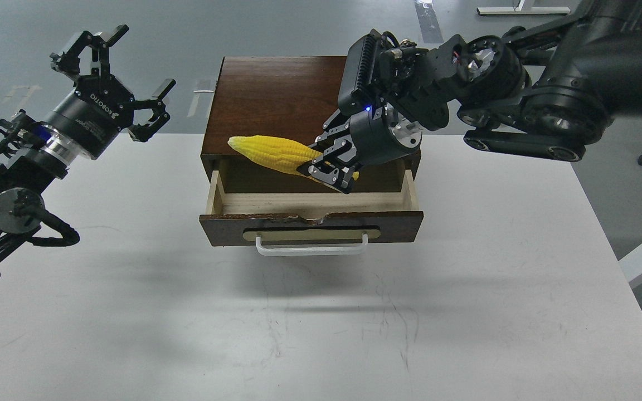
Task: Put corn in drawer with both arms
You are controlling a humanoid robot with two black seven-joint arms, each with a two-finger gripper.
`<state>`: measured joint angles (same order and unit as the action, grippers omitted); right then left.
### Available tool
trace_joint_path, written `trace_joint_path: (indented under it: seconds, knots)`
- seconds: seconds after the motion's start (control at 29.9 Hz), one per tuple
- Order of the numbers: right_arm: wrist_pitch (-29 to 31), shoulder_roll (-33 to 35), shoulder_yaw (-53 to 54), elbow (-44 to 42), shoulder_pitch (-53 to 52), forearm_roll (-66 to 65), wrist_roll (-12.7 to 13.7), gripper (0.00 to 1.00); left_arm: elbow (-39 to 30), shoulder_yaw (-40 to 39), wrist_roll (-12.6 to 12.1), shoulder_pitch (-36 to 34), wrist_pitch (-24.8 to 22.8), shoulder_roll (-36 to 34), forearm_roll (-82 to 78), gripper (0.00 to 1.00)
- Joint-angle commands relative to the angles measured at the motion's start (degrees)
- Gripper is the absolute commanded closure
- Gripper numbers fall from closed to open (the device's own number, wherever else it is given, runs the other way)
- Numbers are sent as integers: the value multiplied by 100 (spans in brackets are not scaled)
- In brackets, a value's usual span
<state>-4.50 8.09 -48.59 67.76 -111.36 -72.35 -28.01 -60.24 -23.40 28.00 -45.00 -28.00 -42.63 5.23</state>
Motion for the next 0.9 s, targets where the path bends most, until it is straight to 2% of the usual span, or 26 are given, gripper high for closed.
trace_joint_path:
  seconds: [0.0, 0.07, 0.2, 0.27, 0.47, 0.6, 0.7, 0.87]
  knots:
    - [-60, 0, -141, -35, 140, -34, 1, 77, -14, -7, 0, 9, 0, -61, 4, 2]
    - [-60, 0, -168, -44, 184, -25, 1, 74, -14, -7, 0, 9, 0, -62, 4, 2]
    - [-60, 0, -177, -62, 334, -25, 1, 57, -14, -7, 0, 26, 0, -62, 4, 1]
    - [-60, 0, -186, -88, 360, -25, 1, 52, -14, -16, 0, 35, 0, -70, 4, 2]
    - [-60, 0, -194, -88, 386, -25, 1, 43, -14, -16, 0, 35, 0, -62, 4, 1]
    - [-60, 0, -212, -88, 395, -25, 1, 42, -14, -16, 0, 35, 0, -70, 4, 2]
    - [-77, 0, -203, -88, 395, -16, 1, 31, -14, -16, 0, 35, 0, -70, 4, 2]
    - [-78, 8, -203, -88, 395, -7, 1, 29, -14, -16, 0, 35, 0, -70, 4, 1]
